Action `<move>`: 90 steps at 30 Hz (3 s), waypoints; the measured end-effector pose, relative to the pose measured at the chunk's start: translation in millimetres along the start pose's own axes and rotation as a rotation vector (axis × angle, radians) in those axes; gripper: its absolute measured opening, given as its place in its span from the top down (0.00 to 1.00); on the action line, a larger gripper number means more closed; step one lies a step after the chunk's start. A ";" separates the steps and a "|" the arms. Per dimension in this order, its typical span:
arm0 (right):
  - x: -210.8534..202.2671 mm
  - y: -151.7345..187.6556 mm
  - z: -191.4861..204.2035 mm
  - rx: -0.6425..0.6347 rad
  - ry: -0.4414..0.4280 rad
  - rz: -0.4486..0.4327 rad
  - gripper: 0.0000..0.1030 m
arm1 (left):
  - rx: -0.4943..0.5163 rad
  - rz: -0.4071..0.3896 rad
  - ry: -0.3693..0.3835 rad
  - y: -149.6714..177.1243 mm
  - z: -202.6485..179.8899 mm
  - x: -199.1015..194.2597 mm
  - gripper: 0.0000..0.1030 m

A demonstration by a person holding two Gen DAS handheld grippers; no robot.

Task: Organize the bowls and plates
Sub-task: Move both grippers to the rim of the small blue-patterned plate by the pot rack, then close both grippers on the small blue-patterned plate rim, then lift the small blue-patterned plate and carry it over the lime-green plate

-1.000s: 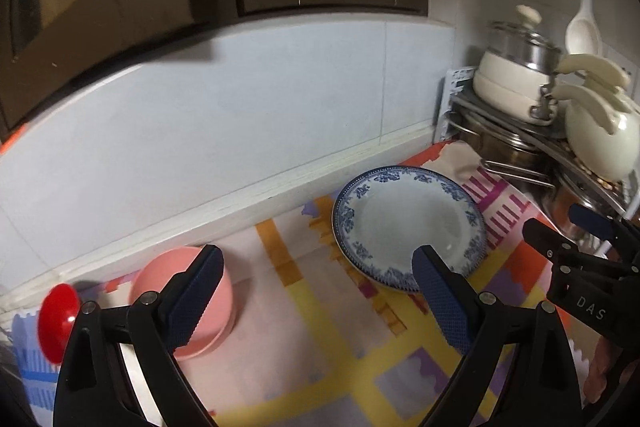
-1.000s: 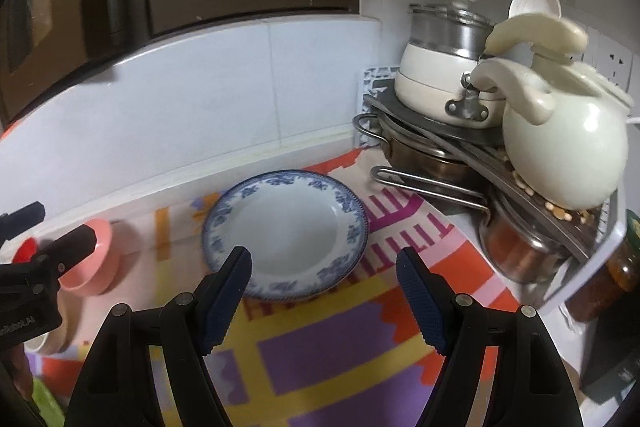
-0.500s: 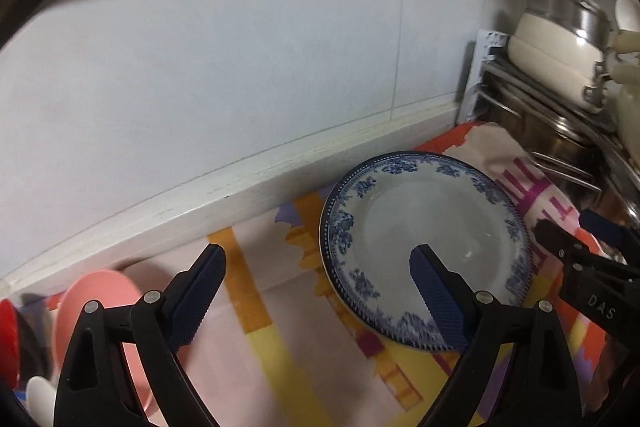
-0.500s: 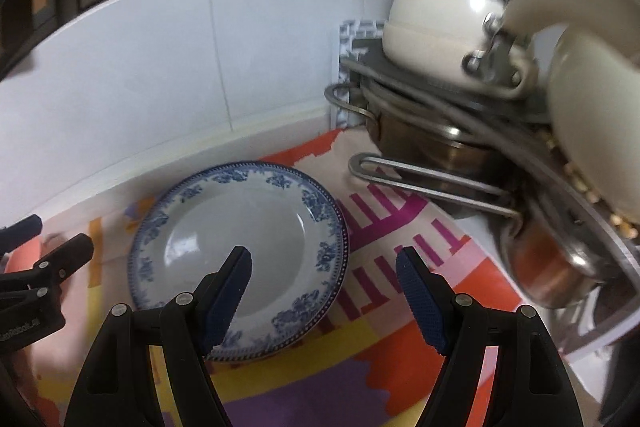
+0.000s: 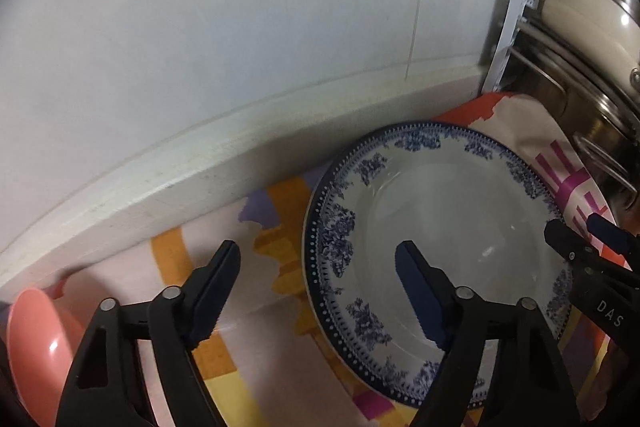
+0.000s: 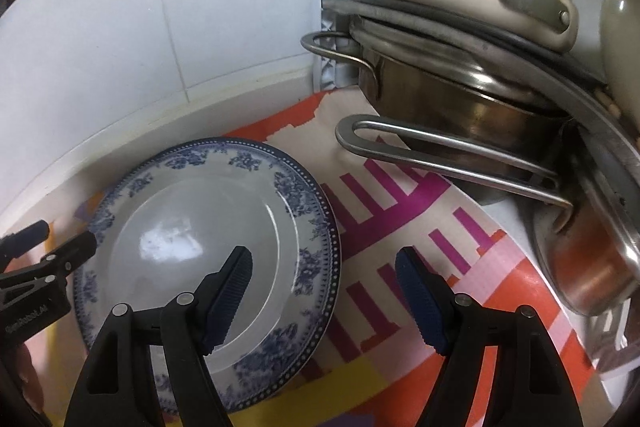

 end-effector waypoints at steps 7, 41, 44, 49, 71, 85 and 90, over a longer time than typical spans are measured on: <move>13.9 1.3 2.0 0.003 -0.009 0.029 0.33 | -0.018 0.039 0.026 -1.0 0.1 10.6 0.37; -7.9 4.9 11.5 -0.016 -0.069 0.063 0.64 | -0.002 0.057 0.025 10.9 -5.1 -26.8 0.66; -19.6 6.3 13.8 -0.022 -0.066 0.063 0.64 | -0.010 0.047 0.024 16.3 -2.7 -42.4 0.66; -47.3 9.9 19.9 -0.033 -0.068 0.050 0.64 | -0.025 0.040 0.020 26.0 3.7 -74.4 0.66; -192.7 51.3 75.3 -0.092 -0.162 -0.007 0.64 | -0.121 -0.024 -0.090 91.5 76.6 -223.1 0.66; -253.1 89.6 136.9 -0.214 -0.268 -0.032 0.64 | -0.256 -0.053 -0.181 158.5 142.9 -294.6 0.66; -270.4 101.6 160.0 -0.261 -0.309 -0.038 0.64 | -0.308 -0.071 -0.225 184.4 164.8 -317.6 0.66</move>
Point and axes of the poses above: each gripper's, at about its wrist camera, not at the fingertips, and x roughly the way its jaws point, z to its left, y to its underside, the point moved 8 cm from there along x, roughly the way its jaws point, and after that the axes turned 4 degrees about -x, right-handed, at the moved point
